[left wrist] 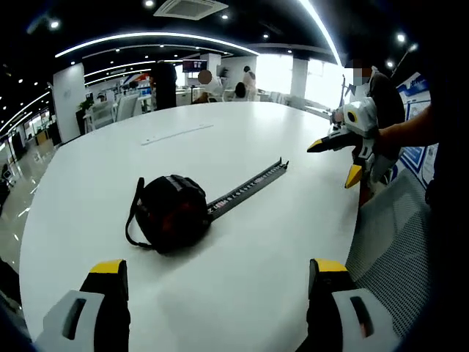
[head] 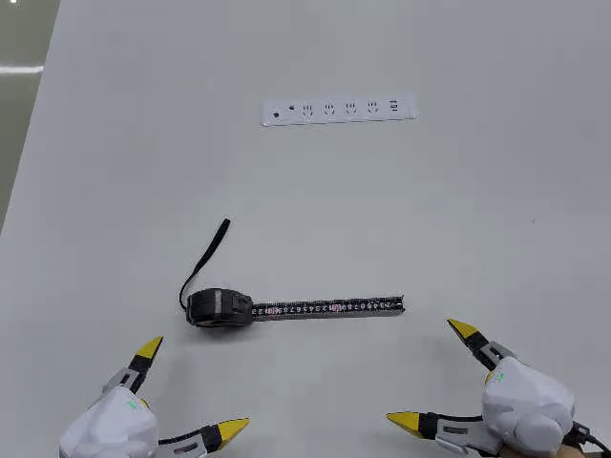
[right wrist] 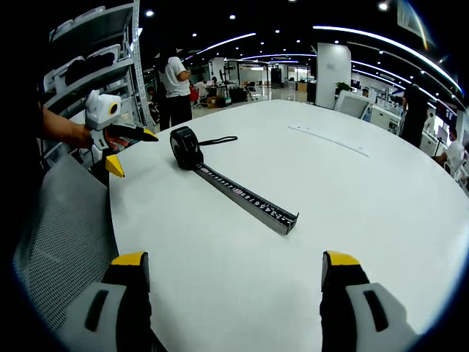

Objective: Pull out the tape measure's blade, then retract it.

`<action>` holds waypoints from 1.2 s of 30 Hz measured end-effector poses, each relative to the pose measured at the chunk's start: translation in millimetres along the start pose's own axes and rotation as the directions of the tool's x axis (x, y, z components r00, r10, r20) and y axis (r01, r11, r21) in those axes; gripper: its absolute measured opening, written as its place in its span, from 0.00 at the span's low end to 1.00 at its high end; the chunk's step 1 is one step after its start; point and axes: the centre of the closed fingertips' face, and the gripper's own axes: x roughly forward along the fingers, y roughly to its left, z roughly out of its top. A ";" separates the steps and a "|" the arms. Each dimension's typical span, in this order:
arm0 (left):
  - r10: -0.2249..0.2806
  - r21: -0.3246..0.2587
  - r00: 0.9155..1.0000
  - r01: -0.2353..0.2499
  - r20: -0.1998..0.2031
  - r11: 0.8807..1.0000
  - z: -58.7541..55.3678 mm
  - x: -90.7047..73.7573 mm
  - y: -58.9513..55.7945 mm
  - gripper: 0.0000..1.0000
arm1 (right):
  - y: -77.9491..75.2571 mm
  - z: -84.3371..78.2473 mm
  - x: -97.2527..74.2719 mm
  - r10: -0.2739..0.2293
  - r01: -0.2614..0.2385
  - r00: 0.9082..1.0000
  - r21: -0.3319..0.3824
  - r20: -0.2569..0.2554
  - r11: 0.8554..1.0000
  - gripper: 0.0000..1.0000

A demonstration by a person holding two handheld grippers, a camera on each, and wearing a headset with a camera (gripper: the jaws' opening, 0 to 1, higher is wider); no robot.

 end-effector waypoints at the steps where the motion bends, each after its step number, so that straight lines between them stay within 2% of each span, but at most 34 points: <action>1: 0.019 -0.016 1.000 -0.018 0.009 1.000 -0.3 -1.1 -0.3 1.00 | 2.3 1.7 -0.9 -0.015 0.015 1.000 0.012 0.006 1.000 0.99; 6: 0.080 -0.069 0.996 -0.078 0.025 0.995 2.1 -7.1 -6.8 1.00 | 10.9 4.8 -2.7 -0.077 0.076 0.997 0.039 0.020 0.996 0.99; 10: 0.111 -0.079 0.994 -0.109 0.023 0.991 1.7 -9.9 -14.4 1.00 | 17.2 5.5 -3.9 -0.115 0.112 0.993 0.070 0.028 0.991 0.99; 12: 0.142 -0.096 0.989 -0.138 0.033 0.986 2.8 -11.4 -14.0 1.00 | 20.5 5.5 -4.6 -0.134 0.131 0.990 0.081 0.033 0.988 0.99; 15: 0.174 -0.123 0.984 -0.170 0.027 0.978 2.4 -12.4 -13.5 1.00 | 24.0 6.6 -5.9 -0.157 0.154 0.987 0.090 0.029 0.984 0.99; 18: 0.192 -0.145 0.981 -0.186 0.025 0.972 3.6 -14.0 -14.5 1.00 | 26.9 6.9 -6.8 -0.174 0.171 0.984 0.100 0.023 0.980 0.98; 20: 0.212 -0.146 0.977 -0.205 0.029 0.968 3.9 -15.6 -13.7 1.00 | 29.2 9.5 -7.2 -0.177 0.173 0.984 0.115 0.027 0.978 0.98; 22: 0.252 -0.167 0.967 -0.243 0.033 0.955 4.0 -18.1 -9.2 1.00 | 32.3 8.8 -5.9 -0.183 0.178 0.983 0.132 0.028 0.975 0.98; 25: 0.284 -0.209 0.958 -0.270 0.039 0.940 6.1 -22.3 -7.5 1.00 | 33.5 12.0 -6.7 -0.194 0.190 0.981 0.118 0.025 0.975 0.98; 29: 0.292 -0.227 0.956 -0.279 0.026 0.933 3.3 -25.6 -10.3 1.00 | 30.9 15.6 -9.3 -0.213 0.207 0.977 0.133 0.030 0.969 0.98; 36: 0.300 -0.197 0.954 -0.291 0.017 0.936 1.8 -27.4 -10.6 1.00 | 31.3 16.0 -11.3 -0.225 0.219 0.974 0.133 0.026 0.967 0.97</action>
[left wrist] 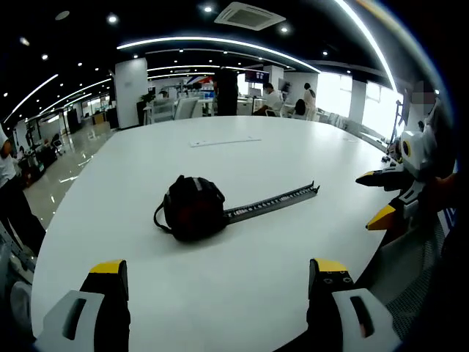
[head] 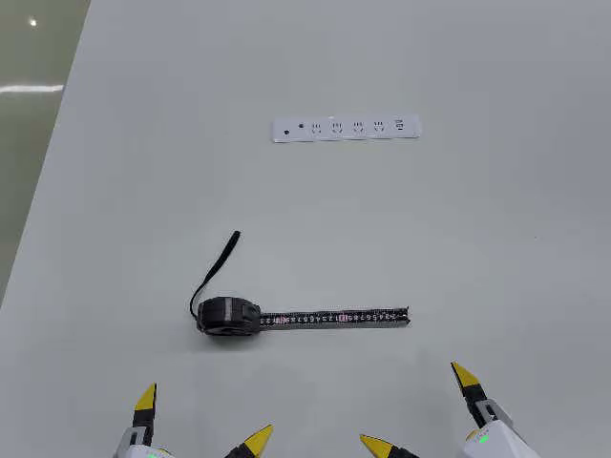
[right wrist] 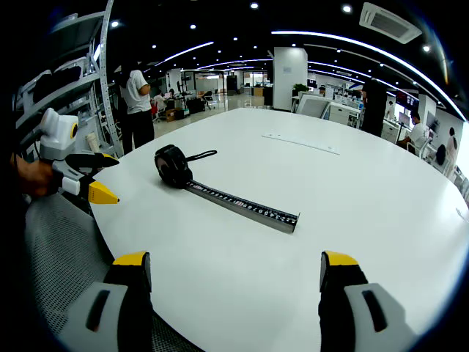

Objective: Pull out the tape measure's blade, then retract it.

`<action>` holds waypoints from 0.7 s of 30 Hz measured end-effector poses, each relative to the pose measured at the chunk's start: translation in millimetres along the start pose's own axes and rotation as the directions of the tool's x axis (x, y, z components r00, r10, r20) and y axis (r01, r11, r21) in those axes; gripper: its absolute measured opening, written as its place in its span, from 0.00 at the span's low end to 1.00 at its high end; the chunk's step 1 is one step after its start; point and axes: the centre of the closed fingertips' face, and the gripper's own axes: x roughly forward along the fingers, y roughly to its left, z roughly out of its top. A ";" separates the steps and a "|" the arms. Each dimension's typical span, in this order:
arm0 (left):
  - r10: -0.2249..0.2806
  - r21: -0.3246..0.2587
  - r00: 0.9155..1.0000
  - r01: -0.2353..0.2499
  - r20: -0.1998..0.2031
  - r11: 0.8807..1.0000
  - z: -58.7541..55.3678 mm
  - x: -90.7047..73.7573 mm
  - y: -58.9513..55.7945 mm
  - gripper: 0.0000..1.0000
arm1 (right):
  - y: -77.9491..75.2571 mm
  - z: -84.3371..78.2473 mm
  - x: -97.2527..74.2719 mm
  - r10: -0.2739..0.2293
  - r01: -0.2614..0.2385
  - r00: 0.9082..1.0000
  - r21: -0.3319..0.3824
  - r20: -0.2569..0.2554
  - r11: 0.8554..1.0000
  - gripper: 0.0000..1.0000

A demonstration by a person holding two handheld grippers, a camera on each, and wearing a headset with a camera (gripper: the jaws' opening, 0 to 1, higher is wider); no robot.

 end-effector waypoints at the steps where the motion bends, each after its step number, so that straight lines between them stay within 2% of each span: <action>1: 0.002 0.002 1.000 -0.002 0.000 1.000 0.3 -0.1 0.0 1.00 | -0.3 -0.3 -0.2 -0.001 0.001 1.000 0.001 -0.002 1.000 0.97; 5: 0.006 0.021 1.000 -0.006 -0.001 1.000 0.3 -0.5 -1.2 1.00 | -1.3 -0.3 -0.3 -0.003 0.003 1.000 0.007 -0.003 1.000 0.97; 15: 0.018 0.025 1.000 -0.018 0.001 1.000 1.8 0.8 -4.5 1.00 | -3.9 -1.3 -1.1 -0.001 0.001 1.000 -0.001 -0.005 1.000 0.97; 21: 0.042 0.032 0.999 -0.042 0.004 0.999 5.6 3.3 -3.4 1.00 | -9.1 1.9 -1.1 0.009 -0.009 1.000 -0.011 0.006 1.000 0.96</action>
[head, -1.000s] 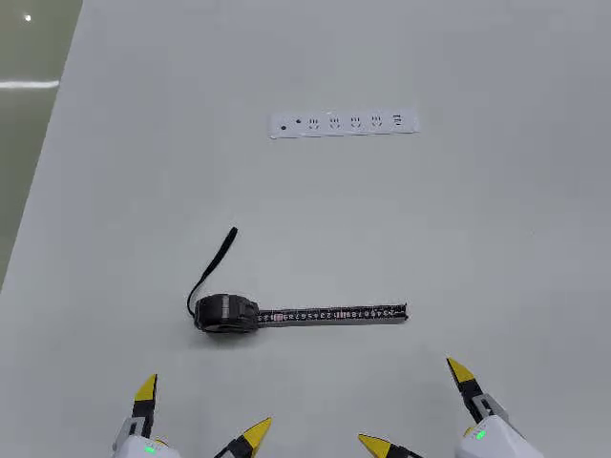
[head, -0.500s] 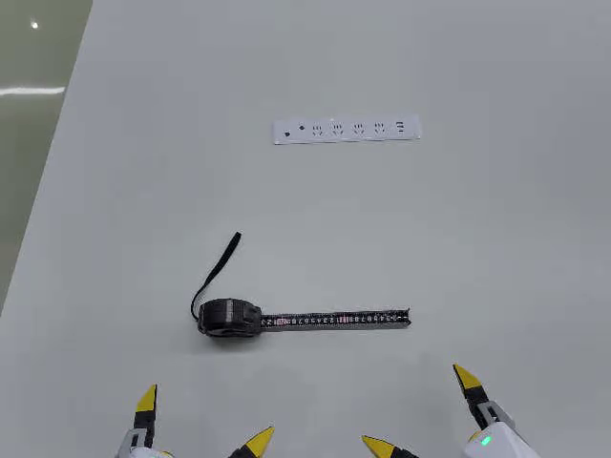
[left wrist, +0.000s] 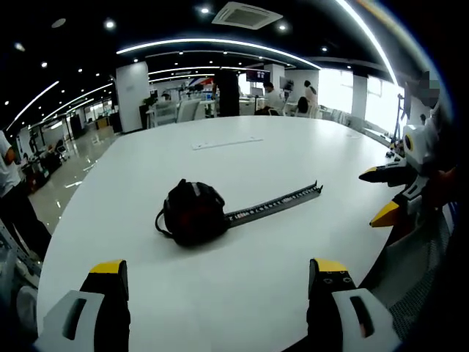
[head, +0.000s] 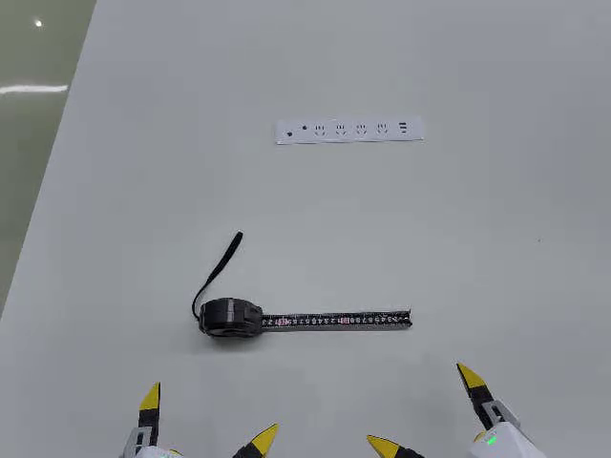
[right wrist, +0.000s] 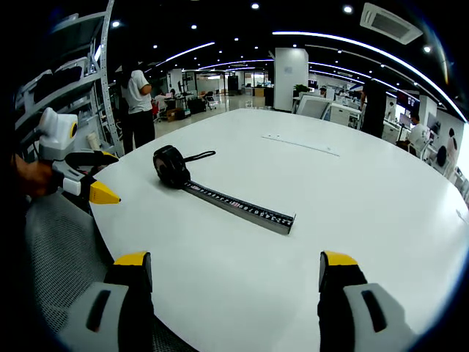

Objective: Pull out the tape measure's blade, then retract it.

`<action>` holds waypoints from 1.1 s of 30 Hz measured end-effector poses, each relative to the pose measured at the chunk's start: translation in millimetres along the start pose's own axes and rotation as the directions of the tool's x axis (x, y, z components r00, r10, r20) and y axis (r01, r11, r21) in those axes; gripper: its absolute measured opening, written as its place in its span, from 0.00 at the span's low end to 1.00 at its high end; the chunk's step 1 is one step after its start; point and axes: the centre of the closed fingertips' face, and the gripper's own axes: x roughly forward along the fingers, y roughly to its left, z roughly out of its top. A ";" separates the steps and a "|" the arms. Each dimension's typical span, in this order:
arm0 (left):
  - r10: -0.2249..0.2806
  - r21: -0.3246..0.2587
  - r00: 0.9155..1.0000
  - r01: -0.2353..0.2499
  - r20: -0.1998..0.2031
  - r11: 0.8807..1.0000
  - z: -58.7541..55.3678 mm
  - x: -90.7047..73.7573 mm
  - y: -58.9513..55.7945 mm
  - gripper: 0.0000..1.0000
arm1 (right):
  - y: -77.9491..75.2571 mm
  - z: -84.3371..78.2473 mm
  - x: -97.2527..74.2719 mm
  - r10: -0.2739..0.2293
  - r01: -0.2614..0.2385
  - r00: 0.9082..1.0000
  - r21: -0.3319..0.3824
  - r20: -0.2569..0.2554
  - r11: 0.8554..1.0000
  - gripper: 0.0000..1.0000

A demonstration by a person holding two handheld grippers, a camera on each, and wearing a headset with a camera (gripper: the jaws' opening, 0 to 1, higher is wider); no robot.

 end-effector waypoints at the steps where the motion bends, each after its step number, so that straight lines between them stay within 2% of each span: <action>1: 0.005 0.009 1.000 -0.005 -0.006 1.000 -0.4 0.8 0.2 1.00 | -0.2 0.8 0.4 0.004 -0.004 1.000 -0.008 0.004 1.000 0.96; 6: 0.017 0.025 1.000 -0.017 -0.007 1.000 2.8 4.3 0.4 1.00 | -0.9 0.7 3.5 0.051 -0.051 0.999 -0.058 -0.002 0.997 0.93; 11: 0.027 0.025 1.000 -0.027 -0.004 0.999 8.5 11.2 0.7 1.00 | -3.4 0.6 6.9 0.125 -0.124 0.992 -0.108 0.000 0.986 0.89; 13: 0.029 0.007 1.000 -0.029 0.000 1.000 11.8 14.3 1.5 0.99 | -5.9 1.9 7.9 0.150 -0.148 0.989 -0.135 0.003 0.980 0.88; 17: 0.048 -0.034 0.999 -0.048 0.009 0.998 17.3 21.2 4.3 0.99 | -11.6 1.1 9.9 0.212 -0.210 0.977 -0.183 -0.009 0.960 0.83; 21: 0.060 -0.040 0.998 -0.059 0.020 0.997 22.2 29.1 3.3 0.98 | -20.1 0.6 12.9 0.251 -0.249 0.968 -0.216 -0.017 0.944 0.80; 22: 0.062 -0.039 0.998 -0.062 0.020 0.997 24.0 31.2 2.6 0.98 | -20.9 1.3 13.7 0.275 -0.270 0.961 -0.238 -0.016 0.933 0.79; 23: 0.065 -0.041 0.998 -0.064 0.022 0.997 24.9 32.8 2.5 0.98 | -23.2 1.2 14.5 0.277 -0.273 0.961 -0.248 -0.019 0.929 0.77; 24: 0.071 -0.045 0.997 -0.070 0.024 0.997 25.8 34.6 2.9 0.97 | -23.9 1.1 15.4 0.299 -0.294 0.954 -0.268 -0.025 0.917 0.76; 33: 0.119 -0.108 0.993 -0.117 0.017 0.987 28.3 48.8 10.1 0.97 | -38.6 -1.4 26.7 0.366 -0.367 0.928 -0.319 -0.066 0.874 0.63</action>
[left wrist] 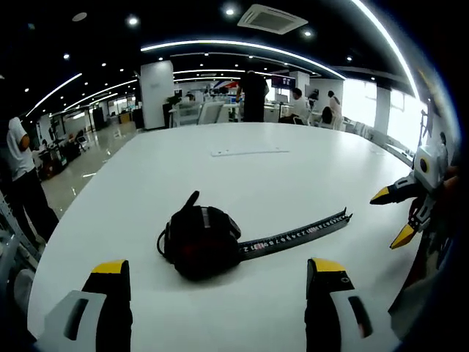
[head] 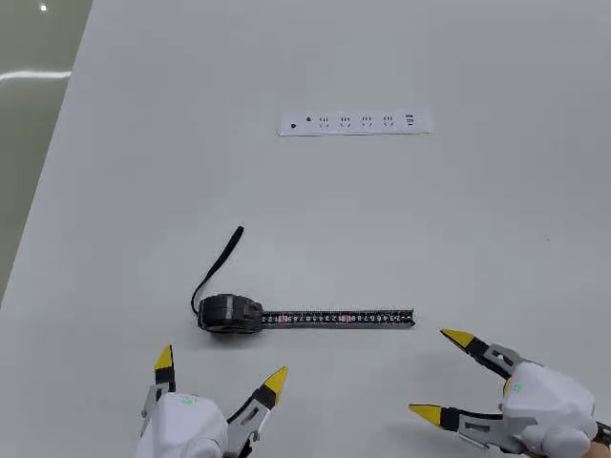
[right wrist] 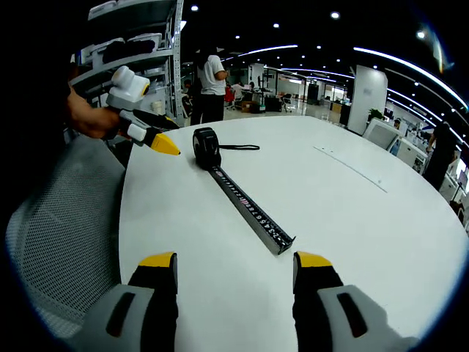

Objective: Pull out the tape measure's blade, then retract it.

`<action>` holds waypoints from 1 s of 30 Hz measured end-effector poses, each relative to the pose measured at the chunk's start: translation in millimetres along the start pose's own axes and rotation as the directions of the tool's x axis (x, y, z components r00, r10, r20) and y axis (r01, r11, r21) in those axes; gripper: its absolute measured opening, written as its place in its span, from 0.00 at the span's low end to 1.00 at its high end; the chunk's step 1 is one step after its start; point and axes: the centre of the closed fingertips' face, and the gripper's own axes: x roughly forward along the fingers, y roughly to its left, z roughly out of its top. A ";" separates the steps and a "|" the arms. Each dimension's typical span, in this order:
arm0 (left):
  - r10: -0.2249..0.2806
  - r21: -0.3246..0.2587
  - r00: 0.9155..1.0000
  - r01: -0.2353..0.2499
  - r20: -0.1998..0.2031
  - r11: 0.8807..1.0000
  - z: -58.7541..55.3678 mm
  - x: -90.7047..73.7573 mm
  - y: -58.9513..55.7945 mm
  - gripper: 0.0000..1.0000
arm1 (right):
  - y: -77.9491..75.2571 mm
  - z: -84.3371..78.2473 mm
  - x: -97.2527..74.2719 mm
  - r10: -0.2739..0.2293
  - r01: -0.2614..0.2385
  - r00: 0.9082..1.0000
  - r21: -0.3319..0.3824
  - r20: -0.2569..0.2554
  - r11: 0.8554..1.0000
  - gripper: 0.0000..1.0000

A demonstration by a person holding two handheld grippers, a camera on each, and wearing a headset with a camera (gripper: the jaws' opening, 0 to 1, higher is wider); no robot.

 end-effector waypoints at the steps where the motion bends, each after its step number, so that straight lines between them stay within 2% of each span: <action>1: 0.006 -0.003 1.000 -0.006 0.002 1.000 0.3 2.3 1.0 0.97 | -1.8 -0.2 1.3 0.013 -0.013 1.000 -0.016 -0.005 1.000 0.62; 6: 0.023 -0.036 1.000 -0.023 0.000 0.999 2.1 11.5 3.3 0.95 | -11.9 -1.8 6.4 0.053 -0.055 0.998 -0.088 -0.018 0.995 0.55; 8: 0.036 -0.039 0.999 -0.035 0.002 0.999 2.7 13.6 4.4 0.95 | -14.9 -2.6 8.0 0.069 -0.071 0.997 -0.093 -0.022 0.993 0.53; 10: 0.047 -0.038 0.999 -0.047 0.004 0.998 3.8 16.4 5.0 0.95 | -19.4 -6.1 9.8 0.082 -0.087 0.996 -0.129 -0.043 0.988 0.52; 12: 0.058 -0.042 0.998 -0.057 0.003 0.997 3.8 19.6 5.6 0.94 | -21.8 -3.7 11.3 0.101 -0.106 0.994 -0.128 -0.040 0.986 0.49; 16: 0.071 -0.055 0.997 -0.071 -0.005 0.996 3.1 26.6 7.1 0.93 | -27.8 -8.6 17.6 0.138 -0.145 0.989 -0.152 -0.059 0.978 0.47; 19: 0.080 -0.066 0.997 -0.080 0.000 0.995 4.4 29.7 8.9 0.91 | -33.4 -8.8 21.0 0.147 -0.156 0.987 -0.164 -0.066 0.974 0.39; 21: 0.088 -0.074 0.996 -0.088 -0.002 0.993 5.2 33.3 10.6 0.91 | -38.9 -9.4 25.0 0.149 -0.158 0.987 -0.163 -0.068 0.974 0.40; 23: 0.089 -0.075 0.996 -0.089 -0.002 0.993 5.3 33.6 10.8 0.90 | -39.3 -9.5 25.4 0.150 -0.159 0.986 -0.165 -0.069 0.973 0.36; 25: 0.090 -0.076 0.996 -0.090 -0.002 0.993 5.3 33.9 11.0 0.90 | -39.8 -9.7 25.7 0.150 -0.160 0.986 -0.166 -0.070 0.973 0.37; 30: 0.110 -0.096 0.994 -0.110 -0.011 0.989 5.2 44.6 14.4 0.89 | -49.4 -10.3 41.8 0.196 -0.212 0.975 -0.189 -0.101 0.959 0.35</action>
